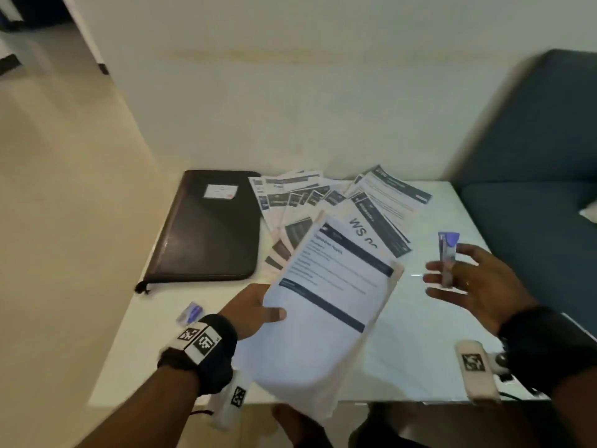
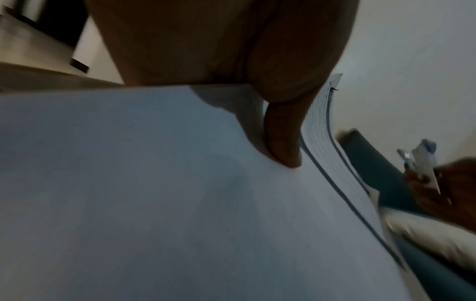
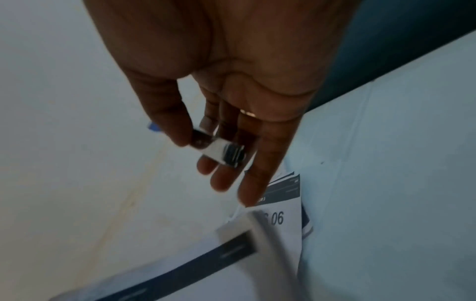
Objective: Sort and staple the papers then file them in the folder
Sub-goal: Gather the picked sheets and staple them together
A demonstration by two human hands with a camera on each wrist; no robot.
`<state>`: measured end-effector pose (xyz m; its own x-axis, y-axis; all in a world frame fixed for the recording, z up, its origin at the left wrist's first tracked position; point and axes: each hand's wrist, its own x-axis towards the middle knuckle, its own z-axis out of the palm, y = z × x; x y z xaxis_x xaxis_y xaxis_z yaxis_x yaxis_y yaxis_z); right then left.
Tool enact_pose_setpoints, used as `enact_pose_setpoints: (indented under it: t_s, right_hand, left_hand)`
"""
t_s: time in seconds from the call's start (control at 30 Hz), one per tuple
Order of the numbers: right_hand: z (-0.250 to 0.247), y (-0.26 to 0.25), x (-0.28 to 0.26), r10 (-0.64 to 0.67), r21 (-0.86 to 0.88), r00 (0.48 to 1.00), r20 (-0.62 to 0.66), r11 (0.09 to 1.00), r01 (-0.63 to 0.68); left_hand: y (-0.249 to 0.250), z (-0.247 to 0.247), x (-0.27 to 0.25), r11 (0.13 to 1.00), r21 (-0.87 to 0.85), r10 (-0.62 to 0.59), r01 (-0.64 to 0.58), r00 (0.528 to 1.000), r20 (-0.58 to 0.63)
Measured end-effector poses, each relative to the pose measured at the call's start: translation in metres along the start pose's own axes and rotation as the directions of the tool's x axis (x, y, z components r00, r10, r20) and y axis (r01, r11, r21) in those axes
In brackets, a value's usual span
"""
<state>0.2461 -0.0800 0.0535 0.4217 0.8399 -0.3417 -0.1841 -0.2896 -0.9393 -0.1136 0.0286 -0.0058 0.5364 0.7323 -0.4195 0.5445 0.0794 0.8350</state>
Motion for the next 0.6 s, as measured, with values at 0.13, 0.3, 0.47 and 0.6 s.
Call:
enact_pose_setpoints:
  t_s: [0.13,0.3,0.47,0.6]
  right_hand:
    - [-0.002,0.012,0.010,-0.046,-0.007,0.999,0.004,0.999,0.046]
    - [-0.003,0.035,0.040,-0.191,-0.532,0.966,0.172,0.808,0.255]
    - [-0.011,0.051,0.046,-0.070,-0.443,0.945,0.320,0.871,0.215]
    - [-0.021,0.058,0.048,-0.042,-0.450,0.958,0.283,0.877,0.171]
  left_hand:
    - [0.009,0.026,0.032,0.967,0.253,-0.067,0.009,0.973,0.220]
    - [0.027,0.042,0.068,0.928,0.366,-0.088,-0.068,0.915,0.394]
    - [0.026,0.061,0.096,0.899,0.430,-0.133,-0.084,0.883,0.450]
    - [0.022,0.072,0.102,0.884,0.465,-0.172,-0.057,0.884,0.435]
